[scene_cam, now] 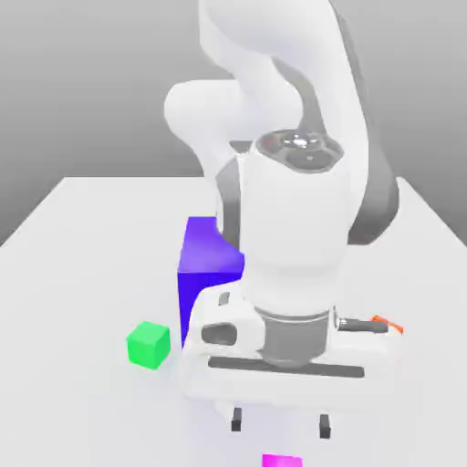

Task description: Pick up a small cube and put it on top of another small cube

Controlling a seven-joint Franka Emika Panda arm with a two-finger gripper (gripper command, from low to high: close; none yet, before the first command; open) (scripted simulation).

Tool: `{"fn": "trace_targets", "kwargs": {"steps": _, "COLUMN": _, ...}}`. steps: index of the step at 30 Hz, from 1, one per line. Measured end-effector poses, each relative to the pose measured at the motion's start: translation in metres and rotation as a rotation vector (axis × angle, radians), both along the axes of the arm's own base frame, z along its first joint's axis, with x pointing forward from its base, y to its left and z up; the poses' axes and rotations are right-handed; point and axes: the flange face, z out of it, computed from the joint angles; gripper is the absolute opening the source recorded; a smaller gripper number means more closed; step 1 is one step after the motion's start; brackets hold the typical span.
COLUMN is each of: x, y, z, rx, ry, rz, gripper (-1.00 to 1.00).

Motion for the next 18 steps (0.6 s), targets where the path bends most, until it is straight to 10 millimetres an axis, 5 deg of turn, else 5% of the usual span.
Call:
{"fn": "trace_targets", "kwargs": {"steps": 3, "x": -0.001, "y": 0.001, "z": -0.045, "rx": 0.002, "ry": 0.010, "rz": -0.002, "gripper": 0.00}}
{"fn": "trace_targets", "kwargs": {"steps": 4, "x": -0.001, "y": 0.001, "z": -0.058, "rx": 0.002, "ry": 0.011, "rz": -0.001, "gripper": -1.00}}
{"fn": "trace_targets", "kwargs": {"steps": 11, "x": -0.001, "y": 0.001, "z": -0.060, "rx": 0.002, "ry": 0.011, "rz": -0.001, "gripper": -1.00}}
{"fn": "trace_targets", "kwargs": {"steps": 15, "x": -0.001, "y": 0.001, "z": -0.012, "rx": 0.003, "ry": 0.011, "rz": -0.003, "gripper": -1.00}}
{"fn": "trace_targets", "kwargs": {"steps": 18, "x": -0.006, "y": -0.021, "z": 0.000, "rx": 0.026, "ry": 0.013, "rz": -0.160, "gripper": -1.00}}
